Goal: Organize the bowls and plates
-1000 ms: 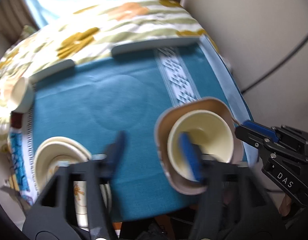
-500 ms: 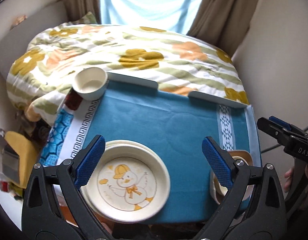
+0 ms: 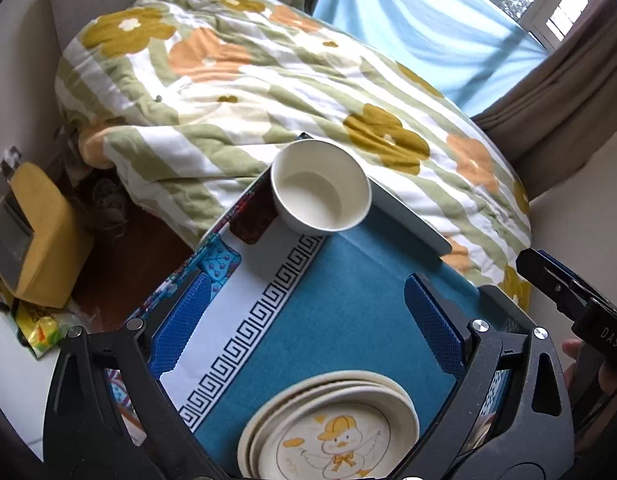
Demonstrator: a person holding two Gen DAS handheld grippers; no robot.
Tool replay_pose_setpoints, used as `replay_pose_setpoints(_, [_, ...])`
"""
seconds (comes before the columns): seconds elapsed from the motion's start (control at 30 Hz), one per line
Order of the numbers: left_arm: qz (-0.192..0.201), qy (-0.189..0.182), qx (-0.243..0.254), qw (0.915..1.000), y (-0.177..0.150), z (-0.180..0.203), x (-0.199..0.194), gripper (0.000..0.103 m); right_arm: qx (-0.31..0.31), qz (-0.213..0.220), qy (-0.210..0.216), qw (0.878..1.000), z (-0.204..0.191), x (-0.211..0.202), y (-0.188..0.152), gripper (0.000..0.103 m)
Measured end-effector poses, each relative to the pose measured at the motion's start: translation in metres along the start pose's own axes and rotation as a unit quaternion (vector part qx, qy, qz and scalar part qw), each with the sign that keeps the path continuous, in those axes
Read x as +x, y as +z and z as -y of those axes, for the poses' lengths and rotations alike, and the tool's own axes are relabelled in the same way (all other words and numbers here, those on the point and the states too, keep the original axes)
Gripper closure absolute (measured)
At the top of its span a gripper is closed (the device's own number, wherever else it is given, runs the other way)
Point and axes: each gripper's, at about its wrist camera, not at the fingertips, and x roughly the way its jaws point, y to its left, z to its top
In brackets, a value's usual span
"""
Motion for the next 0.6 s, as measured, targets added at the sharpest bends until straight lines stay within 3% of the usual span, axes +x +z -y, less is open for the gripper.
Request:
replay_pose_setpoints(0.13, [-0.03, -0.01, -0.028, 0.9991, 0.023, -0.021, 0.048, 0.01, -0.009, -0.053, 0.027, 0.998, -0.014, 0.076, 0.026, 0.02])
replay_pose_setpoints(0.23, [-0.057, -0.021, -0.041, 0.9973, 0.034, -0.028, 0.084, 0.029, 0.0, -0.085, 0.04, 0.996, -0.014, 0.123, 0.034, 0.02])
replay_pose_setpoints(0.3, [-0.071, -0.028, -0.048, 0.9959, 0.04, -0.03, 0.105, 0.037, 0.013, -0.101, 0.058, 0.993, -0.009, 0.144, 0.036, 0.035])
replay_pose_setpoints(0.43, [-0.081, -0.033, -0.052, 0.9948, 0.049, -0.033, 0.13, 0.052, 0.026, -0.121, 0.072, 0.99, -0.006, 0.173, 0.041, 0.047])
replay_pose_setpoints(0.6, [-0.089, -0.043, -0.054, 0.9936, 0.054, -0.037, 0.148, 0.07, 0.027, -0.13, 0.08, 0.988, -0.009, 0.188, 0.041, 0.072])
